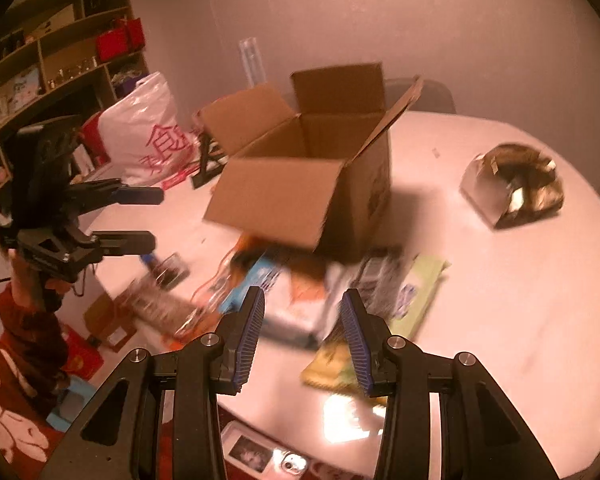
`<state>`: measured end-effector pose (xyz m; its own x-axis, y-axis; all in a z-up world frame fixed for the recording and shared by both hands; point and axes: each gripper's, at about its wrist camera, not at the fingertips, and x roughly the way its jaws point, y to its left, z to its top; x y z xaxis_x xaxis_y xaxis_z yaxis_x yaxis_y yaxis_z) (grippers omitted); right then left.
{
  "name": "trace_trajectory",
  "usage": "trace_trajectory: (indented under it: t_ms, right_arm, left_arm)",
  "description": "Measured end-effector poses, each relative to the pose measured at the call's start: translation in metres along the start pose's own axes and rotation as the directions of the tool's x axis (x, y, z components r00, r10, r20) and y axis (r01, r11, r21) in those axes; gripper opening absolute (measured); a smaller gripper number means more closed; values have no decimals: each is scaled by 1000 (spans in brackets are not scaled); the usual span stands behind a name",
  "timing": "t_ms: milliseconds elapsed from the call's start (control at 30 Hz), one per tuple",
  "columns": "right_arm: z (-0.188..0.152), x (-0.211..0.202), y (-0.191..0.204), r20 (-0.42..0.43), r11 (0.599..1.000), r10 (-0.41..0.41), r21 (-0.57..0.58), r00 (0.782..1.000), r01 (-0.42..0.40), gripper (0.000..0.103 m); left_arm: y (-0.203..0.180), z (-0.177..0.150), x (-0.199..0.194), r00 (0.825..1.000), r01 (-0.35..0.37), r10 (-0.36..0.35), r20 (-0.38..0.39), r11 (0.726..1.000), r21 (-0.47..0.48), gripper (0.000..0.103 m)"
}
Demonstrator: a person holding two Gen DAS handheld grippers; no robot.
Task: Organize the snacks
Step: 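Move both grippers back to the snack pile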
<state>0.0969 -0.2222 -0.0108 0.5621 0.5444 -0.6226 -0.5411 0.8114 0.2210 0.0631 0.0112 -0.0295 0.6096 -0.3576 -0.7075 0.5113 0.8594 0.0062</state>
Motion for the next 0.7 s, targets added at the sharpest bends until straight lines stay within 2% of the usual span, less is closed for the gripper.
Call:
trace_trajectory:
  t_ms: [200,300,400,467,500,700]
  right_arm:
    - [-13,10,13,-9,1000,23,-5,1000,-23,36]
    - [-13,15,20,2,1000,25,-4,1000,-25,36]
    - [-11,22,25,9,1000,0,-11,1000,0,37]
    - [-10,27,26,13,999,-21,-25,1000,21,49]
    - [-9,30,26,14,999,-23,-34,1000,23,51]
    - [5,51,17,-12,997,0,-76,1000,-1,52]
  left_arm:
    - [15,-30,-1,999,-33,32,-24,999,-37,84]
    - [22,-35,1,1000,0,-1,-17,998,-70,84]
    - [19,-34,5,999,50,-51,-6,997,-66,84]
    - [15,-30,7,999,46,-46,-9,998,-51,84]
    - [13,-28,8,999,41,-42,-10,998,-46,84]
    - [12,-18,11,998,57,-56,8,996,-68,84]
